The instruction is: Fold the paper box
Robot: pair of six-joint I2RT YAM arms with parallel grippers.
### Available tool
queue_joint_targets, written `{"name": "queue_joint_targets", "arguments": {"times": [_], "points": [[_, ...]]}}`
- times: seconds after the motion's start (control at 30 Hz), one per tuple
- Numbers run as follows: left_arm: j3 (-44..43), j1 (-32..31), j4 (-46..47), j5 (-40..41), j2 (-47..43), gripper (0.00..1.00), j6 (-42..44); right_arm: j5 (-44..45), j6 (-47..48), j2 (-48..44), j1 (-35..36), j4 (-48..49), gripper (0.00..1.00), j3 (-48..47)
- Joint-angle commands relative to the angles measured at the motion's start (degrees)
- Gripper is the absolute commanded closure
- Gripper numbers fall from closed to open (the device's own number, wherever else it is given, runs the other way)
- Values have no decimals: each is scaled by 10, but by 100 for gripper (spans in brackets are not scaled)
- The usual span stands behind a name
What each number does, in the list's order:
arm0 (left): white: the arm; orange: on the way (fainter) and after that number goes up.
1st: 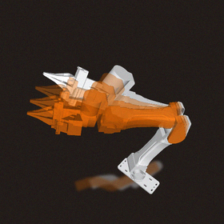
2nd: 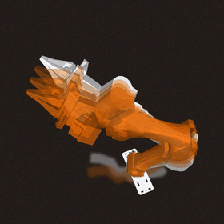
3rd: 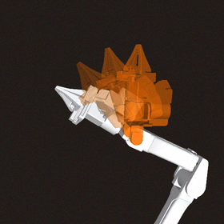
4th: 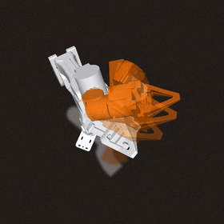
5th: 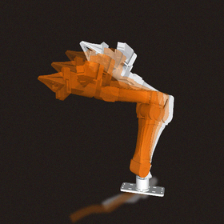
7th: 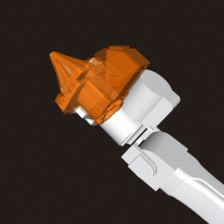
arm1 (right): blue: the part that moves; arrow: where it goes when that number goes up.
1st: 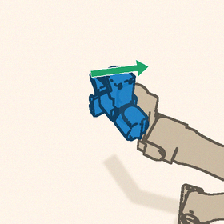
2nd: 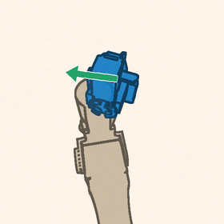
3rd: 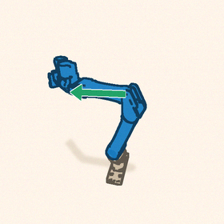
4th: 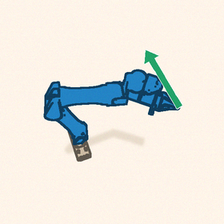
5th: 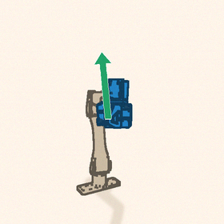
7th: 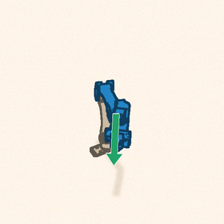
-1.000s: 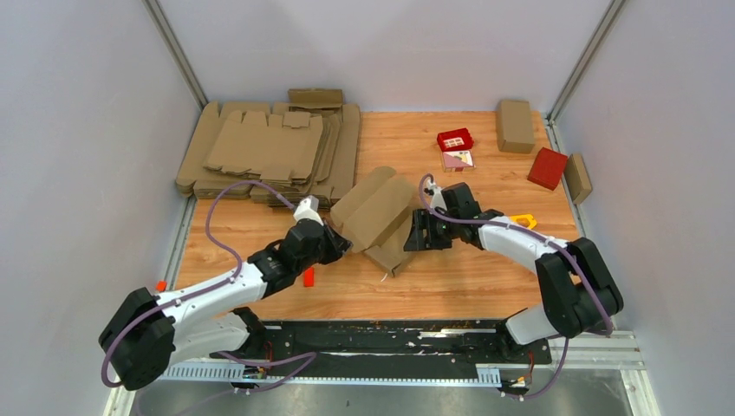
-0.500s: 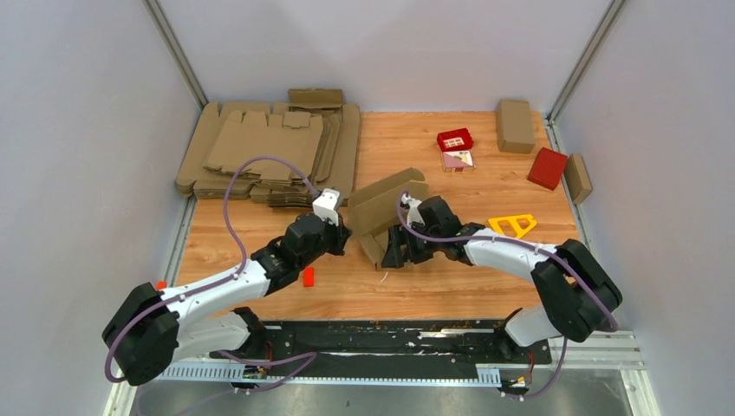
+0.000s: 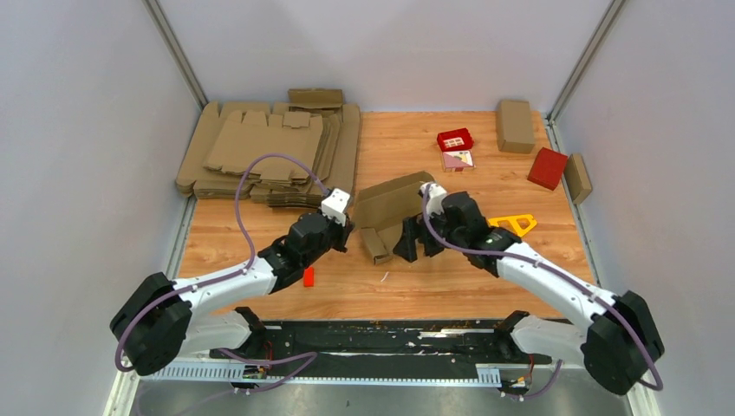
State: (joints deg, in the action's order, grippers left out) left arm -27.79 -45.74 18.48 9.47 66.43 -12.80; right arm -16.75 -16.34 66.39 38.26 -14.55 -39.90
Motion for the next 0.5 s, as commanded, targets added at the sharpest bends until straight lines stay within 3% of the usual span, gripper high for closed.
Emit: {"name": "queue_joint_targets", "arguments": {"times": [0.0, 0.17, 0.33, 0.47], "points": [[2, -3, 46, -1, 3, 100, 28, 39, 14, -64, -85, -31, 14, -4], [8, -3, 63, -15, 11, 100, 34, 50, -26, -87, -194, 38, 15, 43], [10, -3, 67, -18, 18, 100, 32, 118, -12, -21, -206, 99, 17, 46], [22, -3, 83, -17, 11, 100, 29, 90, -5, 37, -216, 141, 18, 42]]}}
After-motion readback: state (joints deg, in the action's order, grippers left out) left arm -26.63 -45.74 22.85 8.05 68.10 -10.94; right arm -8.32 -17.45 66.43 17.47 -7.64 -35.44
